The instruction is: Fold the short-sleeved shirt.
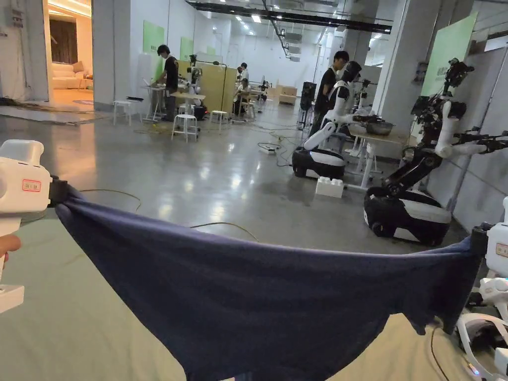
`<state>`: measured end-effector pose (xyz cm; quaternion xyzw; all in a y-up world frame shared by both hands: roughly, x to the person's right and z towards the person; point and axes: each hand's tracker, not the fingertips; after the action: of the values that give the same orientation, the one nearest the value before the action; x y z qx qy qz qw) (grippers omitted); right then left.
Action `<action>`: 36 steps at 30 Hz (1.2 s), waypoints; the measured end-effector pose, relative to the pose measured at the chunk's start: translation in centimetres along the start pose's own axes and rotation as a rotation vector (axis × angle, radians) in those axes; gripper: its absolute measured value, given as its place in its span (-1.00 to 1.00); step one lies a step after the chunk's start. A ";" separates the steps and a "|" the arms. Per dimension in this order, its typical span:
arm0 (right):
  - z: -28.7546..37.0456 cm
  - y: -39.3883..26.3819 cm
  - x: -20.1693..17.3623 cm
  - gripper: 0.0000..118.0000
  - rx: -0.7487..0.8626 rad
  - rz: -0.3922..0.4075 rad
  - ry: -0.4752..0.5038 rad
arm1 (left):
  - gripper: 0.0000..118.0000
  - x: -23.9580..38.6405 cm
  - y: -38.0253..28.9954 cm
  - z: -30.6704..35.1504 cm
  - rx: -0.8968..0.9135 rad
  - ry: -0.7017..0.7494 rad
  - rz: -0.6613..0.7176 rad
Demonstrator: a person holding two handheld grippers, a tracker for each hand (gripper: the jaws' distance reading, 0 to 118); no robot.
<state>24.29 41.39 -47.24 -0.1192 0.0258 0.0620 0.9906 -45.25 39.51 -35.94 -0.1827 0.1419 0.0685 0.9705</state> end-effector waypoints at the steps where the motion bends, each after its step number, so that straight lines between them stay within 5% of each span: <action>1: -0.1 0.5 0.0 -0.97 0.005 0.004 0.000 | -0.89 0.1 0.3 0.0 0.008 0.002 0.004; 9: -0.1 -1.1 -1.6 -0.97 0.000 0.031 0.003 | -0.89 0.9 -2.6 -1.1 0.001 -0.034 0.014; 23: 6.2 -18.5 -2.7 -0.97 -0.236 0.015 -0.005 | -0.89 0.0 -22.3 2.5 -0.214 -0.063 0.027; 36: 11.4 -30.9 -4.2 -0.97 -0.466 0.082 -0.040 | -0.89 -3.4 -36.8 7.5 -0.409 -0.030 0.087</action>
<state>24.58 13.83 -28.74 -0.3422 -0.0039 0.1089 0.9333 -39.76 8.06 -15.89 -0.3684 0.1185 0.1405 0.9113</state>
